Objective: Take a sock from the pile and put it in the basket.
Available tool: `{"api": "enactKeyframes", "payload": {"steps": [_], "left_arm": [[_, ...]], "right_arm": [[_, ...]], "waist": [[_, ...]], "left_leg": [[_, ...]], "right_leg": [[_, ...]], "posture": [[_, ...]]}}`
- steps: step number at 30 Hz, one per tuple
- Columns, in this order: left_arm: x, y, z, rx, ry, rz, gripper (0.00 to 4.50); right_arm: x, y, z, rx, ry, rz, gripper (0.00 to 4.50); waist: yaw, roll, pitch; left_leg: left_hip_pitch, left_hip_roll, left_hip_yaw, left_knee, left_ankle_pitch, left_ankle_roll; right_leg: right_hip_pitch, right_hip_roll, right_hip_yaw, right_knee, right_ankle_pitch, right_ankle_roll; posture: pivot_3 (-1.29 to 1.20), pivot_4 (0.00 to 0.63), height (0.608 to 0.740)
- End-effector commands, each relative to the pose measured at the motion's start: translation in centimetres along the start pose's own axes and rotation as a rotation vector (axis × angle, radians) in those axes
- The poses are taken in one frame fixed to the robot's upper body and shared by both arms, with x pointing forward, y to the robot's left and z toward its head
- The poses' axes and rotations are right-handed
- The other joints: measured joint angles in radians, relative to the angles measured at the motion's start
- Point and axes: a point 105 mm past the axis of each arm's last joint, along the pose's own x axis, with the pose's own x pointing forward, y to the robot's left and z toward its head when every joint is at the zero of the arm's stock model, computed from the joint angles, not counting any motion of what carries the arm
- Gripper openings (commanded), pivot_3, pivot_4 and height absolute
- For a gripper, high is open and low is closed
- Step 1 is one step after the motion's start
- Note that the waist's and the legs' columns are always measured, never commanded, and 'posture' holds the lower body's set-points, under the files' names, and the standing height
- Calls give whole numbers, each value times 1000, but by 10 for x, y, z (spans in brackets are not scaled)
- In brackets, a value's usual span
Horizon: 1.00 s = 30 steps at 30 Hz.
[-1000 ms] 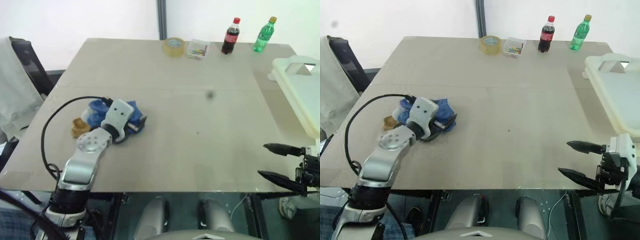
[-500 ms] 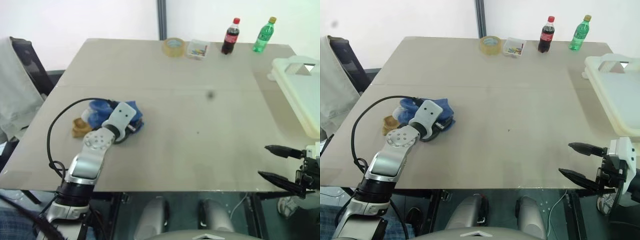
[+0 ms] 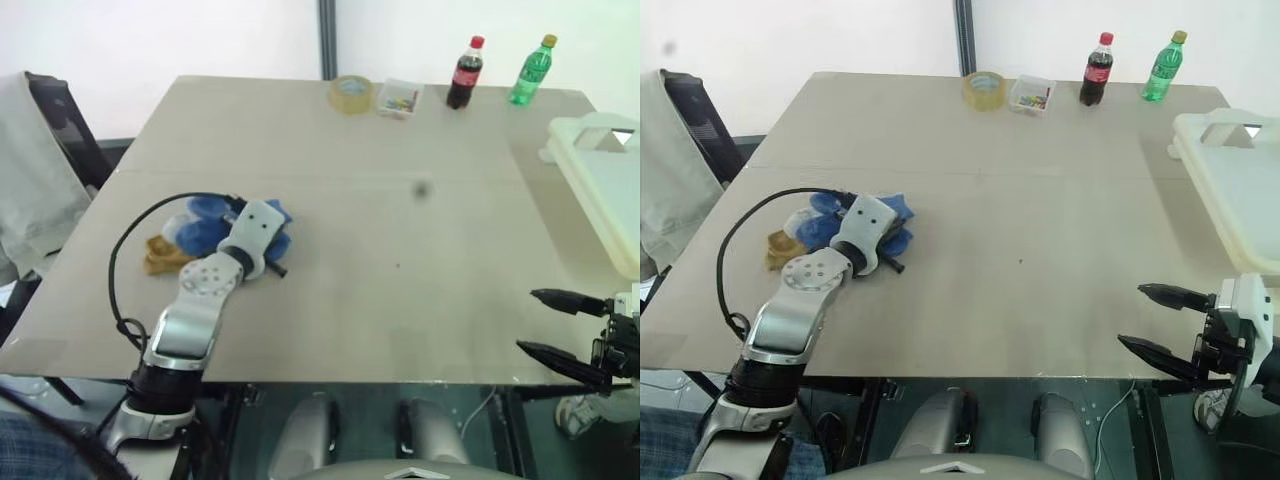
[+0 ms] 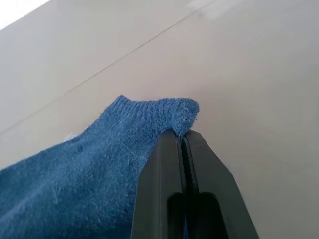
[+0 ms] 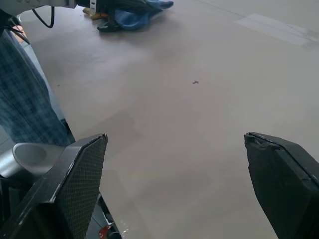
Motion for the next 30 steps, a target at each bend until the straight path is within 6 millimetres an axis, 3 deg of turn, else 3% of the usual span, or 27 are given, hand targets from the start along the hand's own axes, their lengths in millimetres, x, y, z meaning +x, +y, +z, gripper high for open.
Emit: {"api": "enactKeyframes", "payload": {"steps": [1,7,13,16,21,25,30], "left_arm": [[1,-35,29,-23,-66,-139,38],[16,-96,45,-102,-59,-347,38],[23,-116,44,-56,-53,-406,38],[26,-106,32,12,-31,-364,38],[32,-84,-4,193,61,-278,38],[31,-44,-38,223,184,-107,38],[22,-3,-56,232,251,74,38]], "right_arm": [[1,-1,7,-30,-17,0,4500],[3,-2,8,-32,-21,1,4500],[3,0,10,-35,-26,-13,4500],[1,1,9,-30,-22,-27,4500],[1,3,7,-25,-23,-34,4500],[1,3,8,-24,-24,-35,4500],[1,3,8,-21,-26,-31,4500]], "waist": [[1,0,0],[2,0,0],[4,0,0],[4,0,0],[5,0,0],[4,1,-1],[-14,6,-5]], "left_leg": [[0,0,0,0,0,0],[0,0,-1,2,0,0],[0,0,-1,5,0,0],[0,1,-2,5,0,0],[0,1,-1,5,0,0],[0,1,-1,6,0,0],[1,4,-1,6,0,0]], "right_leg": [[0,0,0,0,0,0],[0,2,0,1,0,0],[1,3,1,1,0,0],[0,4,1,2,0,0],[1,4,1,2,0,0],[1,3,2,2,0,0],[1,4,2,3,1,-1]], "posture": [[0,150,740],[0,150,740],[0,150,740],[0,150,740],[0,150,740],[0,150,740],[0,150,740]]}}
